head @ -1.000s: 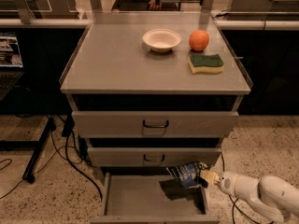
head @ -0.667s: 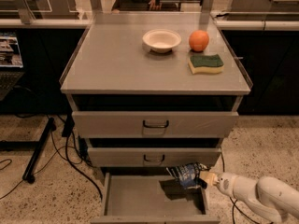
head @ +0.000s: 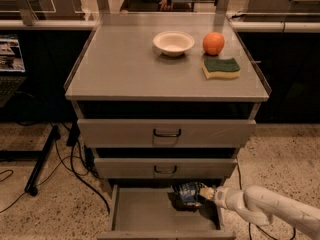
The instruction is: Place blue chip bag into bottom drawer
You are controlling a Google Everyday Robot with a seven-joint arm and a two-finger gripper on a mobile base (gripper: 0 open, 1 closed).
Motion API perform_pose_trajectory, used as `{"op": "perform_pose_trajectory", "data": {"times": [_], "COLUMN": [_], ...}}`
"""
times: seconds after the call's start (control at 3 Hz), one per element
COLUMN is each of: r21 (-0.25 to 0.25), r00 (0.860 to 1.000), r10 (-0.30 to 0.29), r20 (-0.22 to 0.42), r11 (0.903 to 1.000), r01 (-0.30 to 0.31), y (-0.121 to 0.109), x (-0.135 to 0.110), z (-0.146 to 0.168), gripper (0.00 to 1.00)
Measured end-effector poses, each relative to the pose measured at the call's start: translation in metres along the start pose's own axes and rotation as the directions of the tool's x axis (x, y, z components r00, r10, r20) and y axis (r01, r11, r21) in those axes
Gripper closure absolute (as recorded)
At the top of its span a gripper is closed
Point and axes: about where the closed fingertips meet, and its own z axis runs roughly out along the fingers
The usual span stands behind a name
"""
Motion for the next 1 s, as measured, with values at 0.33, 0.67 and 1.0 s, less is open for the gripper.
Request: {"op": "perform_pose_trajectory", "data": {"times": [0.33,0.67,1.0], "r21": [0.055,0.089,0.113], "r00": [0.994,0.982,0.972], "r10": [0.072,0.123,0.157], "r20": [-0.087,-0.142,-0.176], "r11": [0.9962,0.9898,0.9839], "r01": [-0.067,-0.111,-0.139], "y": [-0.029,-0.047,-0.060], "x": [0.015,0.024,0.030], "z": [0.046,0.071,0.084], "gripper": [1.00,1.00,1.00]}}
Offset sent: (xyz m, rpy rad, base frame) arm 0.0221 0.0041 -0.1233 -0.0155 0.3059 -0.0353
